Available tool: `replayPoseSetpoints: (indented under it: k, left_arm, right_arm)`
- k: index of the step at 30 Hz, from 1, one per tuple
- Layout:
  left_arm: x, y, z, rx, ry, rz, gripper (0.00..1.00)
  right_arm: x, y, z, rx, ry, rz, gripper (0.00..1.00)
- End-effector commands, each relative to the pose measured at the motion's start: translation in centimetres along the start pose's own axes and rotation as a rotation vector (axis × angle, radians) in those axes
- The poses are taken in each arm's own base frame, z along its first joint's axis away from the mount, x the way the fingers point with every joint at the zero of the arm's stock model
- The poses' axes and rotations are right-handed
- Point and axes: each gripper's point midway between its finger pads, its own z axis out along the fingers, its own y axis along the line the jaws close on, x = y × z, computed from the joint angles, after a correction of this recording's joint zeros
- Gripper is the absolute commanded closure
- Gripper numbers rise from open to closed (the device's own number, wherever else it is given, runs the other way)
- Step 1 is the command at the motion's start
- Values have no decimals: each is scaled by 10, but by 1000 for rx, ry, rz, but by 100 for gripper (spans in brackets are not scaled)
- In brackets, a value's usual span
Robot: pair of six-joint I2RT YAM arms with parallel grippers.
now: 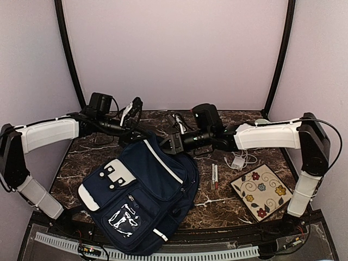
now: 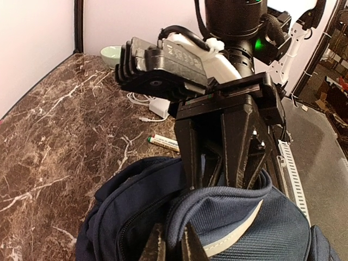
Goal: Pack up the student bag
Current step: Set the student bag in the upper front pocket, then move the student bag to the center of the board.
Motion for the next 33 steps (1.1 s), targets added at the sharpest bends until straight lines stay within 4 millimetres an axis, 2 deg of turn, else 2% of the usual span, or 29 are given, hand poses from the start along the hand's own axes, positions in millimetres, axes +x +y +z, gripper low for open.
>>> replayPoseSetpoints:
  k: [1,2,3,4,6,8,10,12,16,18,21,23,25,28,31,33]
  left_arm:
    - [-88,-4,-11,-25,-177,192,72]
    - [-76,5,-10,-81,-136,128,55]
    - [-65,9,-11,-118,-101,68,46]
    - [-53,21,-17,-218,-58,0,42]
    - [-21,34,-34,-393,48,-159,39]
    - [7,38,-62,-573,135,-313,38]
    - [24,26,-91,-693,176,-427,38]
    - [44,7,-113,-767,192,-559,42]
    - [107,-41,-143,-882,257,-863,65]
    - [136,-69,-154,-916,322,-951,70]
    - [172,-100,-183,-1014,478,-1056,81]
    - [185,-117,-195,-1040,569,-1115,88]
    - [193,-135,-199,-1014,628,-1174,94]
    - [202,-153,-209,-1013,692,-1209,98]
    - [216,-165,-201,-941,757,-1250,99]
    - [219,-166,-199,-931,802,-1242,99]
  right_arm:
    - [59,-16,22,54,177,129,100]
    - [59,-18,19,66,174,130,100]
    - [59,-20,16,78,170,132,100]
    - [57,-25,12,91,161,140,100]
    - [54,-31,5,104,147,161,100]
    - [50,-34,1,111,134,162,100]
    - [47,-34,2,108,135,154,100]
    - [45,-32,4,97,141,147,100]
    - [40,-27,5,85,144,130,100]
    - [41,-26,4,85,154,123,100]
    - [41,-26,2,98,162,118,100]
    - [42,-27,2,102,169,118,100]
    - [42,-28,1,113,171,116,100]
    - [42,-30,1,125,167,119,100]
    - [43,-31,4,117,167,128,100]
    - [43,-31,5,118,168,128,100]
